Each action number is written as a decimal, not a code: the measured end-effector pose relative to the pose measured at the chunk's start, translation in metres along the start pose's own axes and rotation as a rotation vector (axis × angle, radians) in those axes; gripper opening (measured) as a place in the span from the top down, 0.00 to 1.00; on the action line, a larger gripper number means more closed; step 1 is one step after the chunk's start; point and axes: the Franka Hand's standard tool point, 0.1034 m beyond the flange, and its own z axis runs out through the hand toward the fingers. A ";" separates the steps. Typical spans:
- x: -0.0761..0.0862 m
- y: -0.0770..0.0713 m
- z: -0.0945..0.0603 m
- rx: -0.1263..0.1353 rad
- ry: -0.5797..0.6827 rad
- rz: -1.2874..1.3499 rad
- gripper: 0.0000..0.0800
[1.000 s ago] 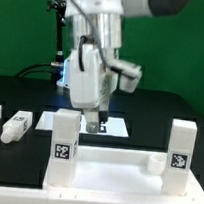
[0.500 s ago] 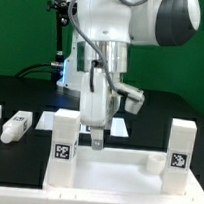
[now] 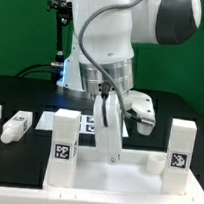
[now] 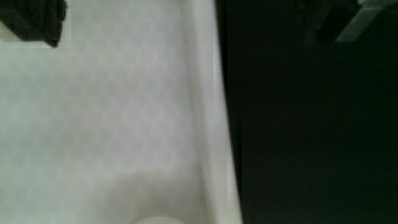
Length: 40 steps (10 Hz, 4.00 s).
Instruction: Assemble desk
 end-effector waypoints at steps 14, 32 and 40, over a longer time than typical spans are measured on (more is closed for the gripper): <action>-0.002 0.008 0.021 0.086 0.070 -0.034 0.92; 0.074 -0.010 -0.010 -0.129 0.077 -1.722 0.92; 0.062 -0.061 -0.029 -0.205 0.035 -2.461 0.92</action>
Offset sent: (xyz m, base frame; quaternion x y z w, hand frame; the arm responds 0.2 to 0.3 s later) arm -0.0019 0.0038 -0.0061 0.1100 0.0283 0.0511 0.9922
